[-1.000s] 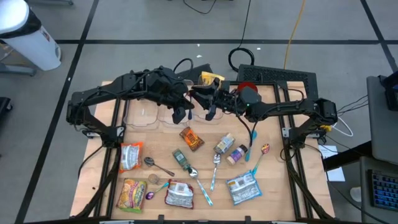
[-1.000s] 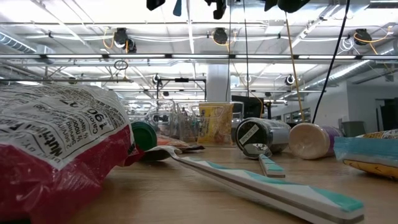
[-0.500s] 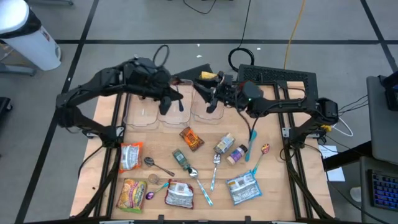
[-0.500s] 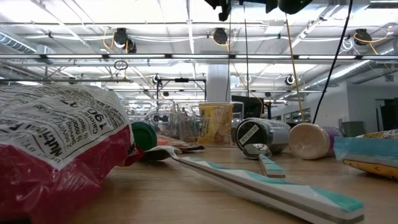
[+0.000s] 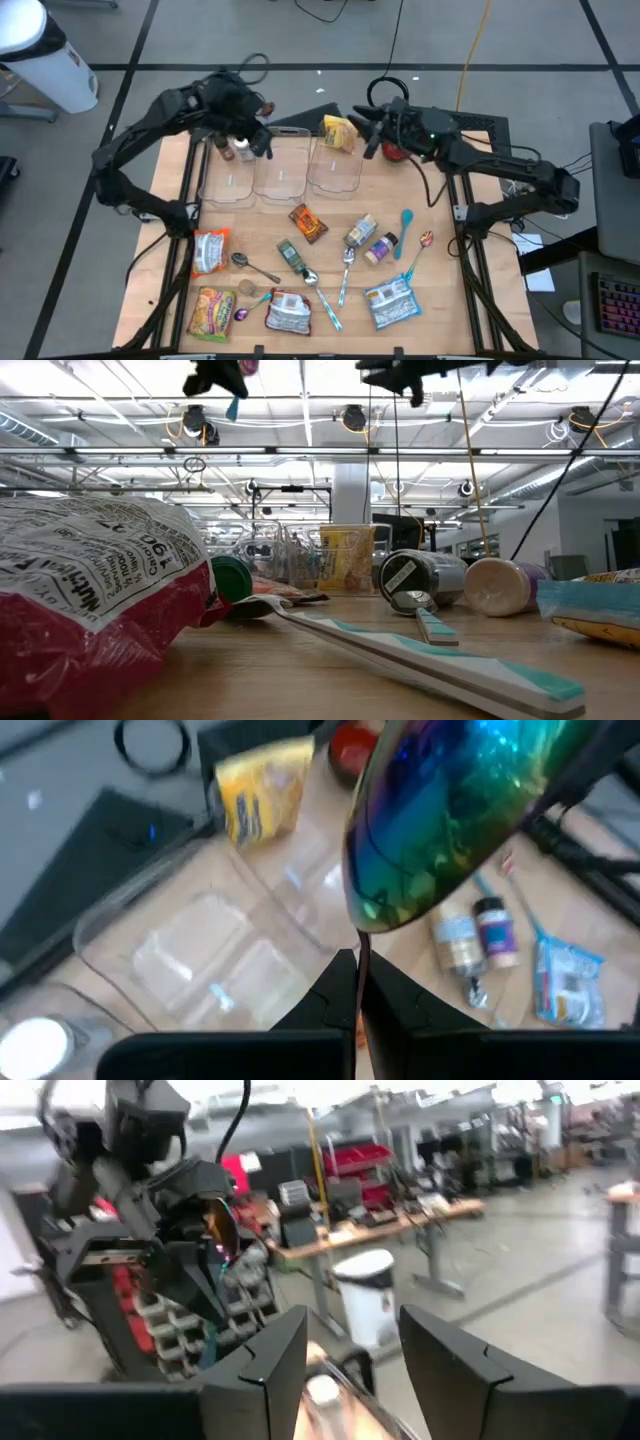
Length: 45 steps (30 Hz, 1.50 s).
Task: Pick & Place Food Item
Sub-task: Put the top left purple and blue spoon into the middle transparent bin
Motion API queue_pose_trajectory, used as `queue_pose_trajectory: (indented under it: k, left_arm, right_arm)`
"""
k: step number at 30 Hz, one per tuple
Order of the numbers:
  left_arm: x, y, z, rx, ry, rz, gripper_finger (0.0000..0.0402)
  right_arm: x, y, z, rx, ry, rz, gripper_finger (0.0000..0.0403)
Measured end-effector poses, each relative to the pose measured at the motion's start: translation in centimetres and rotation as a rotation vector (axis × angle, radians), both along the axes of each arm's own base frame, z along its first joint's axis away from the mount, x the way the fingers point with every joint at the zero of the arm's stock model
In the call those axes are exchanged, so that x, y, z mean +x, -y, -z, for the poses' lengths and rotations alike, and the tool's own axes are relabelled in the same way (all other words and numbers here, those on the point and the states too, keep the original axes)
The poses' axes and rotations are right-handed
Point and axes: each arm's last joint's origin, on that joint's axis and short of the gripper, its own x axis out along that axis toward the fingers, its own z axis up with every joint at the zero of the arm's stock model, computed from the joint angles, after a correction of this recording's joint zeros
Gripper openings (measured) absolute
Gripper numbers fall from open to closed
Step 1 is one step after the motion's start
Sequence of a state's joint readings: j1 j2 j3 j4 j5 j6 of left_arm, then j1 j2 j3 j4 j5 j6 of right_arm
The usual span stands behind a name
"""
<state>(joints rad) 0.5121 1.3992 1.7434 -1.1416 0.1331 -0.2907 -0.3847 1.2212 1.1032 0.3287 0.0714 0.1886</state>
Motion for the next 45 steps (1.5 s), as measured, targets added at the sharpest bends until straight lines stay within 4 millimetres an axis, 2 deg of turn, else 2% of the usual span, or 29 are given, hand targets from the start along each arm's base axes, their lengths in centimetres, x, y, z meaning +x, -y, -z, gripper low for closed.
queue_pose_trajectory:
  k: [5, 10, 17, 24, 32, 45]
  left_arm:
    - [1.2, -2.2, 1.8, -0.053, -0.065, -0.042, 0.0004]
    - [4.1, -4.6, 5.3, -0.173, -0.159, -0.062, 0.0004]
    - [6.9, -6.5, 10.2, -0.32, -0.314, -0.112, 0.0004]
    - [8.3, -7.6, 13.8, -0.368, -0.458, -0.153, 0.0003]
    - [9.6, -8.5, 17.1, -0.411, -0.55, -0.144, 0.0003]
    - [9.6, -9.5, 20.9, -0.522, -0.706, -0.126, 0.0003]
  right_arm:
    - [-2.7, 0.4, 1.1, 0.033, -0.045, -0.04, 0.0151]
    - [-4.3, 0.6, 3.3, 0.118, -0.049, -0.056, 0.015]
    - [-6.1, -0.2, 5.9, 0.184, -0.06, -0.06, 0.0147]
    - [-7.7, -1.1, 7.5, 0.229, -0.049, -0.101, 0.0144]
    - [-8.7, -1.7, 8.2, 0.262, -0.022, -0.102, 0.0144]
    - [-8.7, -1.7, 8.2, 0.263, -0.018, -0.1, 0.0144]
